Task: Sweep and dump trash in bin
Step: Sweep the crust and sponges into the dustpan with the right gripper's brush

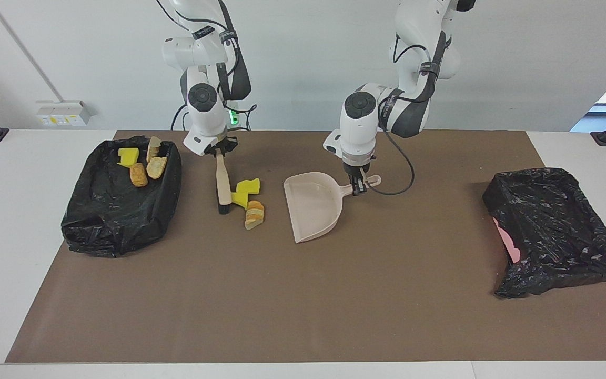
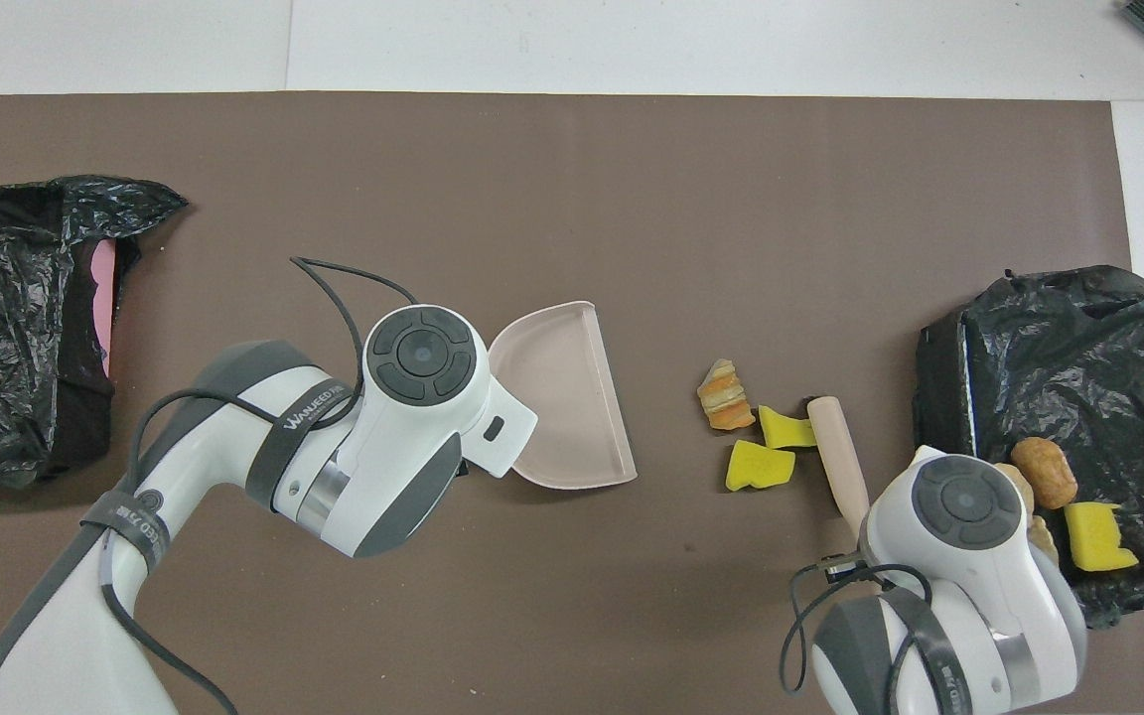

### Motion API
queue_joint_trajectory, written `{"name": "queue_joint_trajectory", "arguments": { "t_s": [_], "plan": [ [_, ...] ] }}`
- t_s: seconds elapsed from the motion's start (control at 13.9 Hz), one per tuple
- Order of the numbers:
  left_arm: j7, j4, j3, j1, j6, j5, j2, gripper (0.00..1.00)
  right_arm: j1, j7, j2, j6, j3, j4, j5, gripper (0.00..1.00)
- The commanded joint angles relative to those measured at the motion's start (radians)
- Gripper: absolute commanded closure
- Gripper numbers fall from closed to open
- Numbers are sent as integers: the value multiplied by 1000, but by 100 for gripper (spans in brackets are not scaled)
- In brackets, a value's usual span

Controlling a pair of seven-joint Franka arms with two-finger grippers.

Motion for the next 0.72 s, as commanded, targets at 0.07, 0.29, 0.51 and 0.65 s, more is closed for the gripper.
{"name": "queue_joint_trajectory", "arguments": {
  "t_s": [0.07,0.29,0.51,0.65],
  "plan": [
    [-5,-68,14,-34,29,16,-46,100,123,7,33,66,2,-10,138,100],
    [-7,-83,14,-63,40,17,-57,100,206,55,100,173,2,10,196,100],
    [-5,-95,14,-57,49,17,-57,100,270,53,188,185,2,142,355,100],
    [-5,-98,14,-53,65,17,-57,100,286,56,229,169,2,235,435,100]
  ]
}}
